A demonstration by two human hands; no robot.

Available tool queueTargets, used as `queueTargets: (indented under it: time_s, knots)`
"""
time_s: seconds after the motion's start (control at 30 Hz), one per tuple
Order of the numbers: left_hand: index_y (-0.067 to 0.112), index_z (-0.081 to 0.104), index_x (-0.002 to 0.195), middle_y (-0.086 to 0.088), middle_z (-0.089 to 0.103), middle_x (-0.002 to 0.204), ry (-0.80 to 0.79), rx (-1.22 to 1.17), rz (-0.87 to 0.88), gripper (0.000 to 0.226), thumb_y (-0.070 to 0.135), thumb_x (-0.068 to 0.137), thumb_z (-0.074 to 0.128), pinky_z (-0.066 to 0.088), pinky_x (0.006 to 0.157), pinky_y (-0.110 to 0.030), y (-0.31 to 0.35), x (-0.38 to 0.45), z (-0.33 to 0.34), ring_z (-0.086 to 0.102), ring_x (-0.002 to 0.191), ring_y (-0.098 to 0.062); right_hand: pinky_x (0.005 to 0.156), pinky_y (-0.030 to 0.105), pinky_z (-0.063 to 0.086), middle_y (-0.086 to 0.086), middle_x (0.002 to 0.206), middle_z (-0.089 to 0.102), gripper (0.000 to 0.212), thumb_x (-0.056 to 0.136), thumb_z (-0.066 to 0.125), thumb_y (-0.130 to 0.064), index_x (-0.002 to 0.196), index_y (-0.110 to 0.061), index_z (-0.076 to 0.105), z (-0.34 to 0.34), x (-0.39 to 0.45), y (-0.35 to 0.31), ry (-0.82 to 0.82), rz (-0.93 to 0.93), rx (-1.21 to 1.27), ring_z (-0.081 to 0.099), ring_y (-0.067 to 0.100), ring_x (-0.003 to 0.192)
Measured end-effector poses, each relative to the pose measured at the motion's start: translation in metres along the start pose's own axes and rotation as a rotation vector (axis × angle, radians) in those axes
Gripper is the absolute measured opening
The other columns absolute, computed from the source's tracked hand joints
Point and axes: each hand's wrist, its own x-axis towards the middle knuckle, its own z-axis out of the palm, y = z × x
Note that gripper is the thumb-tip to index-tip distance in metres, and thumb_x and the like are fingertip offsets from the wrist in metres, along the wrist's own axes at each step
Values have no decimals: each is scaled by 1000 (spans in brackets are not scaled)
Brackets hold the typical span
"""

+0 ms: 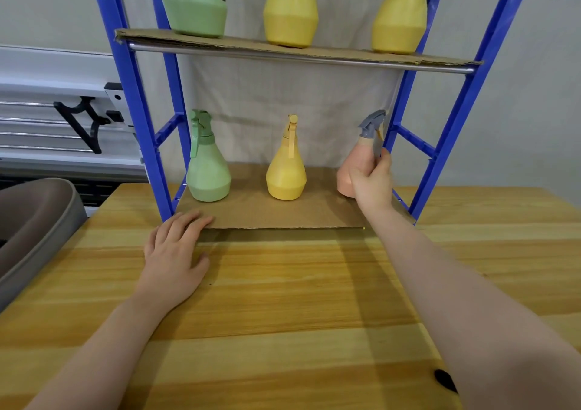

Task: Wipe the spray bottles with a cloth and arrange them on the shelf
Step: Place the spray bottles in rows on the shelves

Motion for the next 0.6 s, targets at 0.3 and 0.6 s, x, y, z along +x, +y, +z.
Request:
queueTargets:
  time_s: [0.3,0.6]
  knots:
    - [33,42,141,7,39,146,-11,-4,1,71,17,78,69,17,115,-45,0,0,-1,27,140,-20,108,51,39,9,137,46,73,75,65,-39,141,-18,40,2,5,2,-13,-66,-140,42,31,130]
    - [34,41,142,9,38,147,-21,-6,-7,71,18,78,68,17,115,-46,0,1,-1,25,141,-19,104,52,41,11,134,45,83,71,71,-49,141,-21,36,10,8,4,-1,-70,-177,46,34,126]
